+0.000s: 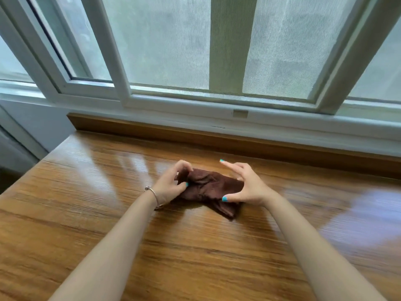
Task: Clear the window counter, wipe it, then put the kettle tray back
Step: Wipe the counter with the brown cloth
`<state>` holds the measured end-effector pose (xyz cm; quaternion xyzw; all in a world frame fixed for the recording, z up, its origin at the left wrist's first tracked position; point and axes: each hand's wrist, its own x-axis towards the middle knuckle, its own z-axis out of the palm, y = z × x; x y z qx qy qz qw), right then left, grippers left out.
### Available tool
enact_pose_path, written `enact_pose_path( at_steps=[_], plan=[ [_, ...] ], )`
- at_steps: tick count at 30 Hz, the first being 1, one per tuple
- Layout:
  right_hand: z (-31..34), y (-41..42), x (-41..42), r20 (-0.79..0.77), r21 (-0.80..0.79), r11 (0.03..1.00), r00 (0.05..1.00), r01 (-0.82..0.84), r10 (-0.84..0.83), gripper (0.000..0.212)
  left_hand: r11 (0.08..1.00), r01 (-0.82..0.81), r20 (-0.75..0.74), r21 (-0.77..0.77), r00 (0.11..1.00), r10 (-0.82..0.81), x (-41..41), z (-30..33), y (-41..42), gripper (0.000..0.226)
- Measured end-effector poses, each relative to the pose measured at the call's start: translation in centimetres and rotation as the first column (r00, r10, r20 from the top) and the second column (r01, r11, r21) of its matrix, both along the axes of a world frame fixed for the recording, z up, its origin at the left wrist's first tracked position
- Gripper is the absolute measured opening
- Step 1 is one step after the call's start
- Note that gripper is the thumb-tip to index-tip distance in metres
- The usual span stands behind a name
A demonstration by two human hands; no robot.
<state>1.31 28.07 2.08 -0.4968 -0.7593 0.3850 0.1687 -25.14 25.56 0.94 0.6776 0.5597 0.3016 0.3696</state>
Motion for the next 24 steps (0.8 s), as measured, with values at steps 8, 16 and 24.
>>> enact_pose_path(
  at_steps=[8,16,24],
  plan=[
    [-1.4,-2.4,-0.1,0.014,0.0,0.988,0.988,0.154,-0.154,0.038,0.993,0.113,0.034,-0.026,0.993,-0.112,-0.4,-1.9,1.6,0.047],
    [-1.6,-5.0,-1.5,0.065,0.04,0.964,0.962,0.264,-0.266,0.048,0.973,0.226,0.032,-0.049,0.974,-0.224,-0.7,-0.9,2.8,0.042],
    [1.3,-4.3,-2.0,0.116,-0.067,0.969,0.966,0.239,-0.23,0.068,0.938,0.342,-0.051,-0.059,0.937,-0.345,-2.2,0.5,4.5,0.039]
  ],
)
